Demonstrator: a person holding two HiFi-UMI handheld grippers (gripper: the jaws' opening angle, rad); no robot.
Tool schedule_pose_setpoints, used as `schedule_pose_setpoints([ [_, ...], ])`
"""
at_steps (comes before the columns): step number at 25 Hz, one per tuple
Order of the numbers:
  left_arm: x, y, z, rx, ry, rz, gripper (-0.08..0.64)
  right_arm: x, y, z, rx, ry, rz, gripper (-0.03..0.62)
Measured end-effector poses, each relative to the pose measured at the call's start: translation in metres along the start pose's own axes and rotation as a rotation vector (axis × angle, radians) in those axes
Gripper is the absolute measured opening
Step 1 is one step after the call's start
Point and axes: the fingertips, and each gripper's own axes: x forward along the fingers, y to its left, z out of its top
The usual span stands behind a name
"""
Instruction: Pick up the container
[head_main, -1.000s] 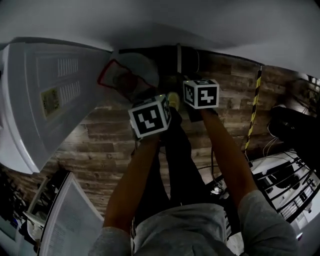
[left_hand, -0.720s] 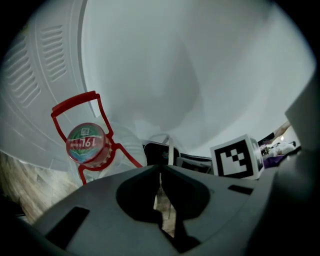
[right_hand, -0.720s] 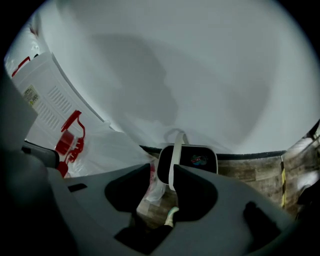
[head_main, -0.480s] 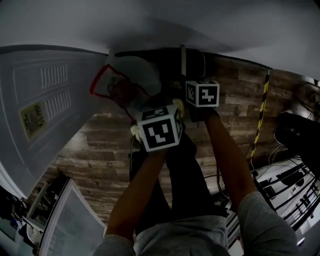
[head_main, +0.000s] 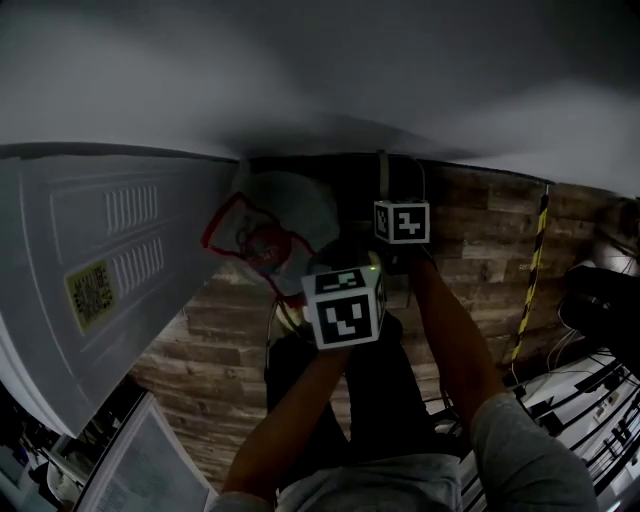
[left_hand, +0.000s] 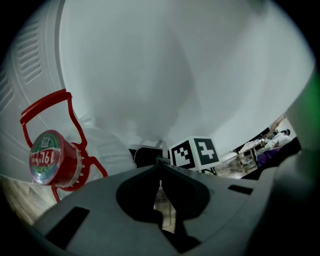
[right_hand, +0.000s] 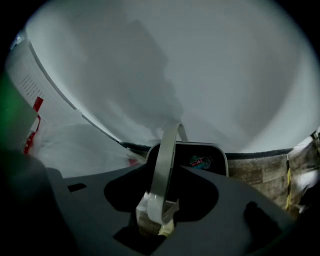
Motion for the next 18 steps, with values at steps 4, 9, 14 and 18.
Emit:
schedule_pose_setpoints([
  [4,0.002,0.0,0.009,-0.005,-0.011,-0.002,0.017,0.016,0.0,0.005,0.002,0.034,0.008,0.152],
  [9,0.001,0.004,0.01,-0.012,-0.002,0.003,0.015,0.023,0.006,0.006,0.047,0.05,0.043,0.081],
  [14,-0.005,0.002,0.008,-0.024,0.012,-0.009,0.015,0.02,0.004,0.004,0.129,0.068,0.148,0.066],
  [18,-0.009,0.0,0.007,-0.031,0.017,-0.012,0.017,0.016,-0.004,0.003,0.18,0.069,0.212,0.061],
])
